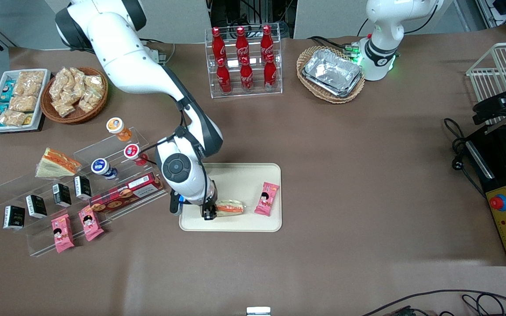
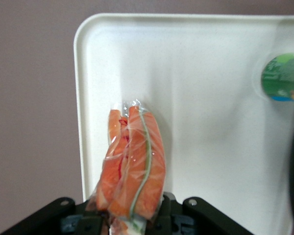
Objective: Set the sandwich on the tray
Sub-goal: 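Lower the sandwich onto the tray and open the right gripper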
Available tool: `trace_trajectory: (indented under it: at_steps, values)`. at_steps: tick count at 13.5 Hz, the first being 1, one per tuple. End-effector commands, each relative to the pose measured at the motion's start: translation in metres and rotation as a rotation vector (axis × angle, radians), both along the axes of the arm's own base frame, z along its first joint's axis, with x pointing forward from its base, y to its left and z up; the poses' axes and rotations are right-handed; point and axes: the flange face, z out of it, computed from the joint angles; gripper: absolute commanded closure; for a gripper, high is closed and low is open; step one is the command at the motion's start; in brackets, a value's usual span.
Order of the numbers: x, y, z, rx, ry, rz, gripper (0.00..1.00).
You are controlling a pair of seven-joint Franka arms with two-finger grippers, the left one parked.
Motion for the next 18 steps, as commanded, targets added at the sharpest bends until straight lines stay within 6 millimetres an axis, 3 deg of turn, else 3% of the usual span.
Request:
trace_trajectory:
  at_steps: [1, 6, 8, 10, 11, 12, 16, 18]
  values:
    - [0.004, 0.01, -0.014, 0.02, -0.034, -0.047, 0.92]
    - [0.014, 0.005, -0.027, 0.008, -0.043, -0.056, 0.91]
    - [0.018, 0.003, -0.033, 0.011, -0.06, -0.064, 0.83]
    - [0.02, 0.002, -0.036, 0.013, -0.069, -0.066, 0.43]
    - [0.021, -0.001, -0.037, 0.014, -0.071, -0.069, 0.33]
    - [0.022, -0.002, -0.037, 0.013, -0.071, -0.068, 0.03]
    - [0.027, -0.006, -0.025, 0.019, -0.086, -0.074, 0.0]
    - [0.027, -0.004, -0.004, 0.029, -0.091, -0.067, 0.0]
